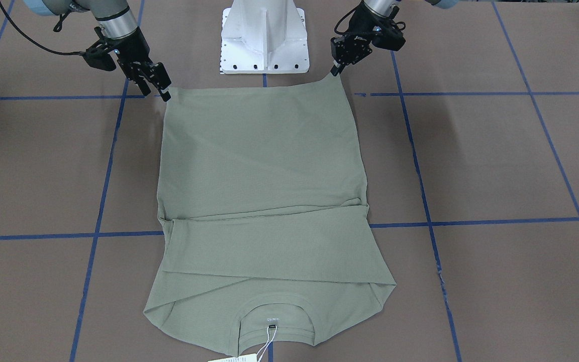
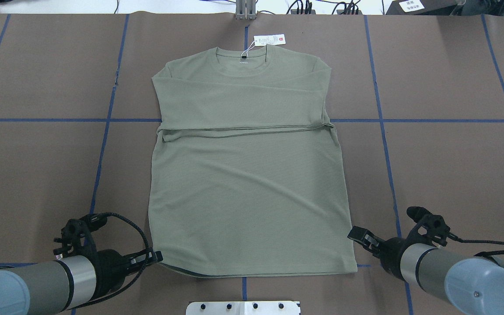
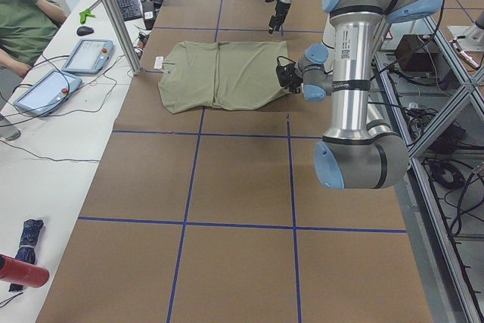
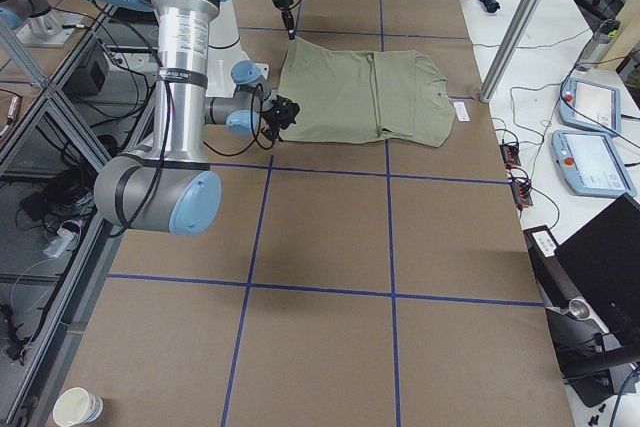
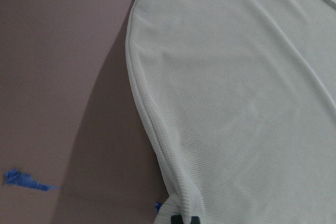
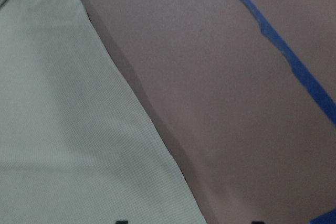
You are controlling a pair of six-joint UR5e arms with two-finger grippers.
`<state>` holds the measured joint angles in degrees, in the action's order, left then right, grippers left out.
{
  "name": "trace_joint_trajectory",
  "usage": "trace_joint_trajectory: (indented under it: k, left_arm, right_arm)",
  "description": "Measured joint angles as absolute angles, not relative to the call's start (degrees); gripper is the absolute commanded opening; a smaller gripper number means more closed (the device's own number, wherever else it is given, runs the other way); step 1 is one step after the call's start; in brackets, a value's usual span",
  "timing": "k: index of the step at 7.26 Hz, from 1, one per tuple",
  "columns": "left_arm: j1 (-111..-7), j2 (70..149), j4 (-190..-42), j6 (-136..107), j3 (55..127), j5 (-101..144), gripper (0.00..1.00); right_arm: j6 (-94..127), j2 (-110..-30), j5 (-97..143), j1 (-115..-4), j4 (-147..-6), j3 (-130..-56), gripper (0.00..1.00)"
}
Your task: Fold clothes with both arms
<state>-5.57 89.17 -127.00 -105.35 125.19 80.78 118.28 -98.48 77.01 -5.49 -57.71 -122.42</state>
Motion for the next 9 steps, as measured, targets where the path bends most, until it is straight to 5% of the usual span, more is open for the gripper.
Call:
trace_joint_trajectory:
  k: [6,8,9]
  left_arm:
    - [-5.7,89.2,-127.0,-105.4,126.7,80.7,0.00]
    - [-5.7,89.2,-127.0,-105.4,126.7,80.7,0.00]
    - [-5.7,89.2,-127.0,-105.4,126.7,80.7,0.00]
  right_arm:
    - [118.5,-97.6,71.3,1.4,-57.8,-120.3,0.72]
    - [118.6,-97.7,69.2,3.7,-57.9,-119.7,0.42]
    - [118.6,-97.6,68.7,4.1,-57.9,-119.6,0.06]
